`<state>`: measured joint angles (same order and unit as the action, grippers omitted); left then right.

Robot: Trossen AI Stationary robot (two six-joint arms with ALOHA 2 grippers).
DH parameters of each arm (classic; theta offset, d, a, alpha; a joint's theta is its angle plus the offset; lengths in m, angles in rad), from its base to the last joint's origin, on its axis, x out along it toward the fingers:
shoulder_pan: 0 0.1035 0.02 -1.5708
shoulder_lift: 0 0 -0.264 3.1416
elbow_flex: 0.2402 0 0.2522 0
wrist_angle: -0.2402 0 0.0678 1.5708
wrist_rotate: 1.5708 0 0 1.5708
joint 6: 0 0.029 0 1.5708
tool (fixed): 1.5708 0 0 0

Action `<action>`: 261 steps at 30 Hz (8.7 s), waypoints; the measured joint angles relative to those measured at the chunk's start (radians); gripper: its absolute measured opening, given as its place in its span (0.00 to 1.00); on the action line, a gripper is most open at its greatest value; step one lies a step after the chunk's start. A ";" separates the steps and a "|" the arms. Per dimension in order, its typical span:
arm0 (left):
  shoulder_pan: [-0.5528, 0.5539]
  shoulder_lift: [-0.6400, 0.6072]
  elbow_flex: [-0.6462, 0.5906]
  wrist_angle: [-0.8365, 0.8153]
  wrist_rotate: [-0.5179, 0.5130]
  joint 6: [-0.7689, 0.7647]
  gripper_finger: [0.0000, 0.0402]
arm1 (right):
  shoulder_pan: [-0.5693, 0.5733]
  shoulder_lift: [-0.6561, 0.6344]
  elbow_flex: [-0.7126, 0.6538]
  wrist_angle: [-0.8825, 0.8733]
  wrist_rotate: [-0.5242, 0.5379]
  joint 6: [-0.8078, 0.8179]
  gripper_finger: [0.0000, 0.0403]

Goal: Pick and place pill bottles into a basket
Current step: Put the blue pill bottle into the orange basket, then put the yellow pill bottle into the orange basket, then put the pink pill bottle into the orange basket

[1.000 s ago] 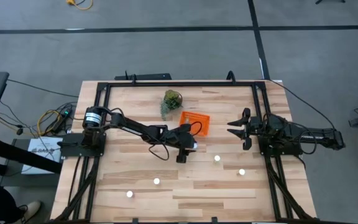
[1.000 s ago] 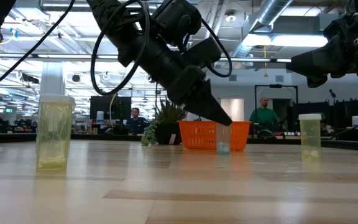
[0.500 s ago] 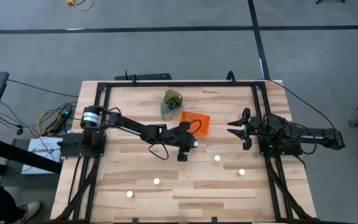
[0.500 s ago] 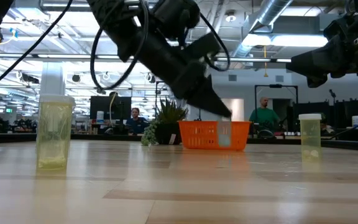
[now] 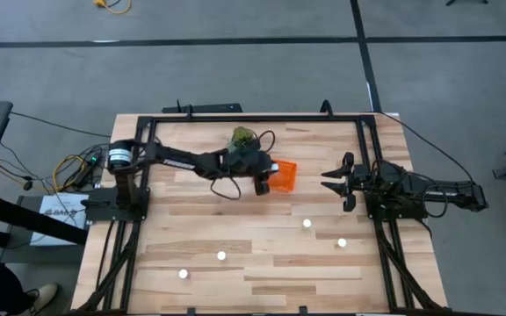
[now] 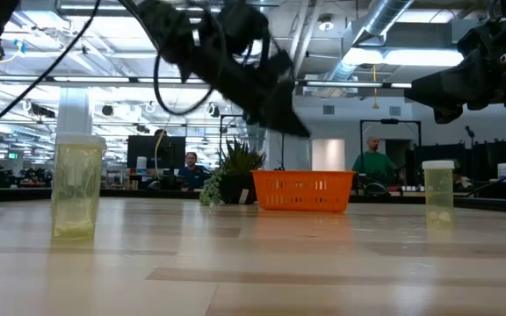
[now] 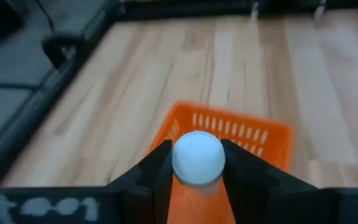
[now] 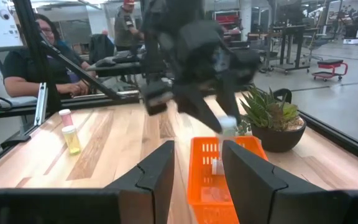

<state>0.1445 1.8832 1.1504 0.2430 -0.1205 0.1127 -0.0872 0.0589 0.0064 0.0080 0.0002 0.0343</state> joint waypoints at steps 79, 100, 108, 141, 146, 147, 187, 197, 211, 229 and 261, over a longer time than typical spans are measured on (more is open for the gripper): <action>-0.830 -0.132 -0.042 -0.828 -0.288 -0.674 0.47 | 0.000 0.000 0.000 0.000 0.000 0.000 0.32; -0.804 -0.132 -0.041 -0.738 -0.249 -0.615 0.39 | 0.000 0.000 0.000 0.000 0.000 0.000 0.32; -0.804 -0.131 -0.041 -0.721 -0.256 -0.610 0.25 | 0.000 0.000 0.000 0.000 0.000 0.000 0.32; -0.096 -0.131 0.027 -0.167 -0.118 0.043 0.27 | 0.000 0.000 0.000 0.000 0.000 0.000 0.32; -0.077 -0.131 0.027 -0.148 -0.069 0.062 0.26 | 0.000 0.000 0.000 0.000 0.000 0.000 0.32; -0.075 -0.131 0.027 -0.141 -0.068 0.062 0.26 | 0.000 0.000 0.000 0.000 0.000 0.000 0.32; 0.057 0.304 0.531 -0.573 0.164 0.035 0.32 | 0.000 0.000 0.000 0.000 0.000 0.000 0.32; 0.058 0.304 0.537 -0.570 0.148 0.050 0.46 | 0.000 0.000 0.000 0.000 0.000 0.000 0.32; -0.095 -0.039 0.521 -0.751 0.097 0.113 0.49 | 0.000 0.000 0.000 0.000 0.000 0.000 0.32; -0.814 -0.312 0.198 -1.160 -0.278 -0.885 0.49 | 0.000 0.000 0.000 0.000 0.000 0.000 0.32; -1.069 -0.304 -0.048 -1.047 -0.073 -1.410 0.49 | 0.000 0.000 0.000 0.000 0.000 0.000 0.32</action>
<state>-0.9241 1.5788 1.1023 -0.8043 -0.1940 -1.2976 -0.0872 0.0589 0.0067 0.0078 0.0002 0.0345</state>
